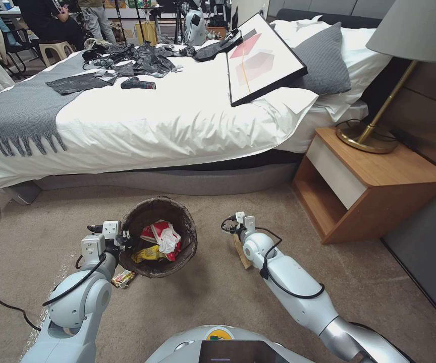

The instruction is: Pick up the trash bin, then pick up the garbage from the floor and place it into the trash bin.

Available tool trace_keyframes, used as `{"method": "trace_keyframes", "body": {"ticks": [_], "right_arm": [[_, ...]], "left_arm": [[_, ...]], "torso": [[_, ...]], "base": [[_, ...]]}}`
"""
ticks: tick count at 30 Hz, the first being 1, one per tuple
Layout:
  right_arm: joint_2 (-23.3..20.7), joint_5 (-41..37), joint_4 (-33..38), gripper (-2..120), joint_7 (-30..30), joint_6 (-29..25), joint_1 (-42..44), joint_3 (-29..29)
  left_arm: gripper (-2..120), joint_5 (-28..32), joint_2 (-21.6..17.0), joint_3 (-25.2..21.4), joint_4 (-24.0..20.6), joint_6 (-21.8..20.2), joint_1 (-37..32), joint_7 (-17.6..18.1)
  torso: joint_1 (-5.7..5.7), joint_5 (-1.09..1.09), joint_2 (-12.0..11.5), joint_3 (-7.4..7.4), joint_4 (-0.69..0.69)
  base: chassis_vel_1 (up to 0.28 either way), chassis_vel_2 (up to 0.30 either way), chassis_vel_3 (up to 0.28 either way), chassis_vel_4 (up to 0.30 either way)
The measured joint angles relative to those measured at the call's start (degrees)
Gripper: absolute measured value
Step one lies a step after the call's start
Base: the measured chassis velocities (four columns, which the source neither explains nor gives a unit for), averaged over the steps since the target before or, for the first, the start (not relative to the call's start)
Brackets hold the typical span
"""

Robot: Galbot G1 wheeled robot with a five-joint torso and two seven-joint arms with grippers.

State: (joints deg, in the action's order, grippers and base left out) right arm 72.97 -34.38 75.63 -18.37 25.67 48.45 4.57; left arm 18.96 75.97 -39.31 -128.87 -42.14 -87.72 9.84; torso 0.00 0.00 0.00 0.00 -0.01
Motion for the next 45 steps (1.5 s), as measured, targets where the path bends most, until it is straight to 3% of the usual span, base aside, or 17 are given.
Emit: {"method": "trace_keyframes", "body": {"ticks": [14, 31, 33, 38, 41, 45], "right_arm": [[3.8, 2.3, -10.7, 100, 1.1, -2.1, 0.2, -1.0], [4.4, 3.6, -14.0, 100, 2.1, -2.9, 1.3, -2.8], [4.4, 4.1, -15.0, 90, 2.7, -3.3, 1.4, -3.0], [4.5, 4.3, -15.5, 79, 2.9, -3.5, 1.4, -3.2], [4.5, 4.3, -15.6, 60, 3.1, -3.7, 1.3, -3.3], [4.4, 4.5, -15.2, 46, 3.2, -3.9, 1.5, -3.3]], "left_arm": [[0, -0.2, 0.1, 0.0, 0.7, 0.0, 0.3, -0.3], [0, -0.3, 0.3, 0.1, 1.1, 0.0, 0.5, -0.4], [0, -0.3, 0.3, -0.1, 1.1, 0.0, 0.4, -0.5], [0, -0.3, 0.3, -0.2, 1.1, 0.0, 0.3, -0.6], [0, -0.4, 0.4, -0.2, 1.1, 0.0, 0.4, -0.7], [0, -0.5, 0.5, -0.1, 1.1, 0.0, 0.4, -0.7]], "torso": [[0.00, 0.00, 0.0, 0.00, 0.01], [0.00, 0.00, 0.0, 0.00, 0.00], [0.00, 0.00, 0.0, 0.00, 0.00], [0.00, 0.00, 0.0, 0.00, 0.00], [0.00, -0.02, 0.0, 0.00, -0.01], [0.00, -0.02, 0.0, 0.00, -0.02]], "base": [[0.000, 0.000, 0.000, 0.000], [0.000, 0.000, 0.000, 0.000], [0.000, 0.000, 0.000, 0.000], [0.000, 0.000, 0.000, 0.000], [0.000, 0.000, 0.000, 0.000], [0.000, 0.000, 0.000, 0.000]]}}
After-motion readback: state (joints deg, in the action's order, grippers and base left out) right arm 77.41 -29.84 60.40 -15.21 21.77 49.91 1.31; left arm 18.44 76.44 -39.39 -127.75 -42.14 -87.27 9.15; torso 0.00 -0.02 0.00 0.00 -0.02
